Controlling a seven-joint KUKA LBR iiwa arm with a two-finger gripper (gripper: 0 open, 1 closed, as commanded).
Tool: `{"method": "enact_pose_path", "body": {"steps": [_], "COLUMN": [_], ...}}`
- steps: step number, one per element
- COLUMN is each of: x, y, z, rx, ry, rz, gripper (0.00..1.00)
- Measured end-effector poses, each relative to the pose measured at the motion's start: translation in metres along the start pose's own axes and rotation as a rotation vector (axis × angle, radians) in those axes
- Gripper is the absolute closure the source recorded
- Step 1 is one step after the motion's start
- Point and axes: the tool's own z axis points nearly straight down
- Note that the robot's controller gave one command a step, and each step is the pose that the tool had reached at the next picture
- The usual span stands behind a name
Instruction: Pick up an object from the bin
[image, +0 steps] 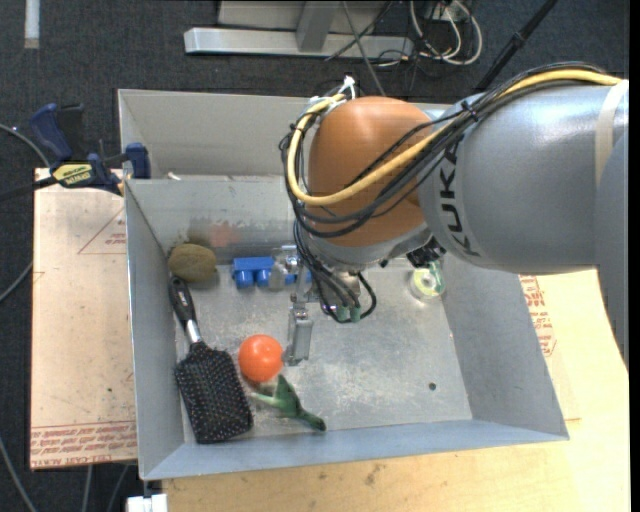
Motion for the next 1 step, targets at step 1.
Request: {"method": "enact_pose_path", "body": {"steps": [1], "x": [-0.0014], "y": [-0.0009], "z": [-0.0048], "rx": [-0.001], "ry": [-0.008], "rz": [0.003], "gripper": [0.0]}}
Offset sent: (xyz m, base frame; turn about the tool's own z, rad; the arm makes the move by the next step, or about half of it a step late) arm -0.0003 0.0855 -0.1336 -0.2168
